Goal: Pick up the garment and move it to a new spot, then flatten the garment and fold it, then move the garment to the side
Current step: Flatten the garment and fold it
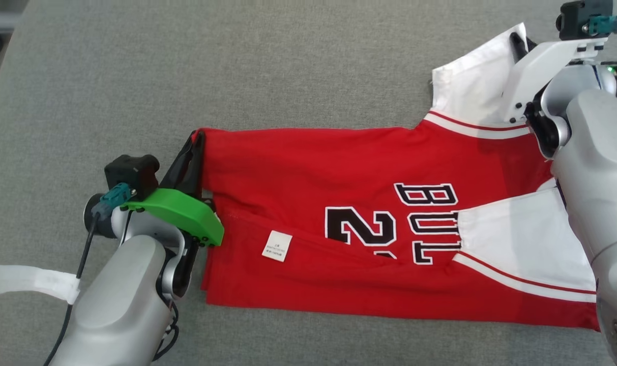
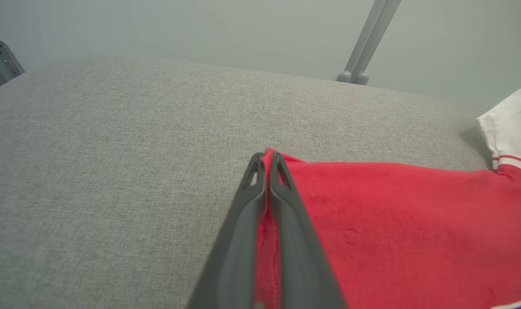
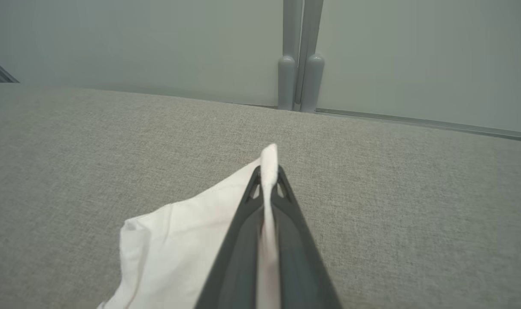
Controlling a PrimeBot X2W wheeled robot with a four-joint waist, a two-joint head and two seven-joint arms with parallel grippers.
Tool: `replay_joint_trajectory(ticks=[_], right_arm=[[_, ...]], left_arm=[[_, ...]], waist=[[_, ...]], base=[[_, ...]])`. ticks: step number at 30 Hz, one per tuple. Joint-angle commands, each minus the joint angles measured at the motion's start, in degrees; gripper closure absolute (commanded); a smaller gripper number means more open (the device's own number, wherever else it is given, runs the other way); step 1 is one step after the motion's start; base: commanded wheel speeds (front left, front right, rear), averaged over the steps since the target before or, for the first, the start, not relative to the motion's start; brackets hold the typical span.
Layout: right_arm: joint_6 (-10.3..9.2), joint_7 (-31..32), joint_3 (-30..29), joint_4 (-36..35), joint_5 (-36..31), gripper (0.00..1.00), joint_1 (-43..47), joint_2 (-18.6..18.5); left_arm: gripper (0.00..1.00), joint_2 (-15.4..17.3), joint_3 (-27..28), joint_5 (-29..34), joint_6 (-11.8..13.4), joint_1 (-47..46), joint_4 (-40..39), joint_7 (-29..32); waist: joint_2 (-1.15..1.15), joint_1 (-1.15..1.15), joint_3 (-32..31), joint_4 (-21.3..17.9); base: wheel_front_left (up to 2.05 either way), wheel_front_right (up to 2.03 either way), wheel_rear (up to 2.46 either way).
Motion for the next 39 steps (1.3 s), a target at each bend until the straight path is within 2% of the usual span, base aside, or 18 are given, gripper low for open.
replay_joint_trajectory(ticks=[1, 9, 13, 17, 22, 30, 39], right_arm=[[-0.02, -0.7, 1.2, -1.2, 1.5, 1.0, 1.8, -0.6], [-0.02, -2.7, 9.2, -16.1, 14.8, 1.0, 14.7, -5.2], [-0.01, -3.2, 10.0, -25.0, 20.0, 1.0, 23.6, -7.3], [-0.01, -3.7, 8.1, -32.7, 22.4, 1.0, 32.6, -8.3], [-0.01, -3.5, 4.7, -39.0, 21.7, 1.0, 40.7, -7.9], [-0.01, -1.0, -2.0, -49.5, 18.2, 1.0, 53.2, -3.1], [-0.01, -0.4, -5.4, -50.4, 13.8, 1.0, 57.4, 1.1]], left_arm=[[1.0, 0.7, 0.2, -0.4, 0.2, 1.1, -0.2, 0.2], [1.0, 4.2, 1.2, -2.0, 1.8, 6.9, -3.9, 1.2], [1.0, 5.5, 1.9, -2.8, 3.2, 11.8, -7.7, 1.2], [1.0, 6.4, 2.3, -4.1, 4.8, 16.7, -11.4, 1.6], [1.0, 7.2, 2.7, -4.8, 6.7, 20.5, -14.3, 1.8], [1.0, 7.9, 2.7, -5.5, 8.7, 24.2, -16.4, 2.5], [1.0, 7.6, 2.2, -6.0, 9.0, 26.5, -14.7, 2.8]], waist=[[0.24, 0.0, -3.2, -2.9], [0.24, 0.0, -8.2, -6.9], [0.24, 0.0, -9.9, -8.2], [0.24, 0.0, -11.1, -8.9], [0.24, 0.0, -11.8, -9.3], [0.24, 0.0, -12.6, -10.0], [0.24, 0.0, -13.0, -10.6]], base=[[0.0, 0.0, 0.0], [0.0, 0.0, 0.0], [0.0, 0.0, 0.0], [0.0, 0.0, 0.0], [0.0, 0.0, 0.0], [0.0, 0.0, 0.0], [0.0, 0.0, 0.0]])
